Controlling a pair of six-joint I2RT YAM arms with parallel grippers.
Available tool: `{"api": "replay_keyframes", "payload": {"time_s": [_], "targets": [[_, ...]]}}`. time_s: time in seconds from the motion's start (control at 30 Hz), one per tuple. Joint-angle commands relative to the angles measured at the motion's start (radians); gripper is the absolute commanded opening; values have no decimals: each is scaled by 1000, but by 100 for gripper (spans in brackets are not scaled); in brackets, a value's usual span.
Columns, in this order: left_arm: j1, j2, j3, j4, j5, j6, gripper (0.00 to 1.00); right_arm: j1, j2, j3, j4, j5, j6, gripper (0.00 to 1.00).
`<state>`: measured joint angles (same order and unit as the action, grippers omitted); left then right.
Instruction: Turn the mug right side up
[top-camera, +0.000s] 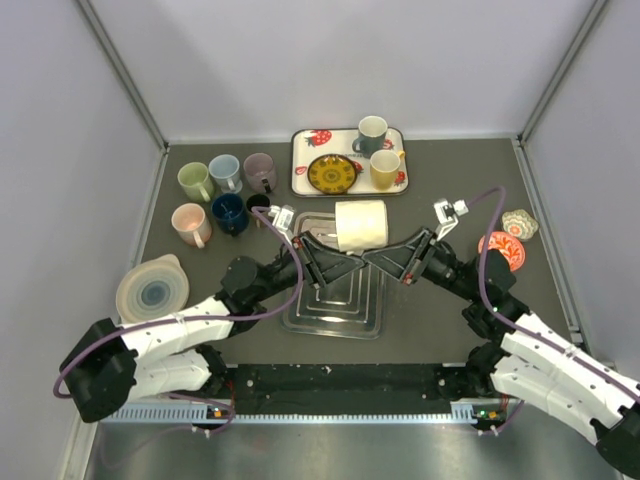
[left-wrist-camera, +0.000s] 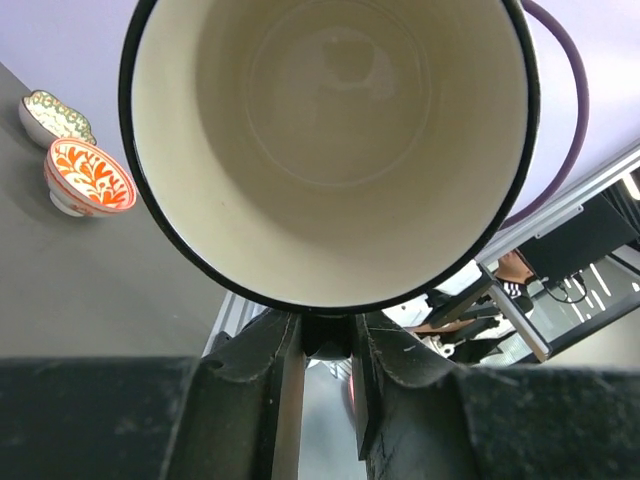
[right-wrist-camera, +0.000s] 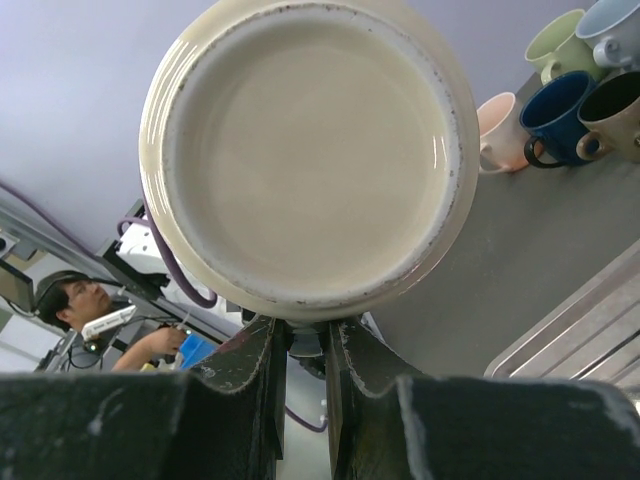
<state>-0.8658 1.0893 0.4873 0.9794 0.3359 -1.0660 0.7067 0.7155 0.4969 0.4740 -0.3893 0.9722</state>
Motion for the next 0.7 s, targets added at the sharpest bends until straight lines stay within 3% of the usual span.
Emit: {"api": "replay_keyframes", "payload": {"time_s": [0.0, 0.23, 0.4, 0.5, 0.53, 0.57, 0.67], "targets": [[13, -8, 43, 107, -75, -38, 24, 5, -36, -4, -6, -37, -61, 0], [13, 24, 51, 154, -61, -86, 45, 5, -41, -9, -11, -34, -72, 0], [13, 38, 42, 202, -81, -115, 48, 5, -44, -14, -8, -36, -78, 0], [14, 50, 34, 252, -93, -124, 25, 7, -44, -17, -15, -39, -84, 0], [13, 58, 37, 261, -97, -126, 8, 7, -44, -18, -17, -39, -87, 0], [13, 60, 39, 268, -98, -127, 0, 7, -47, -20, -20, -40, -89, 0], [13, 64, 42, 277, -100, -130, 0, 7, -51, -27, -38, -42, -98, 0]]}}
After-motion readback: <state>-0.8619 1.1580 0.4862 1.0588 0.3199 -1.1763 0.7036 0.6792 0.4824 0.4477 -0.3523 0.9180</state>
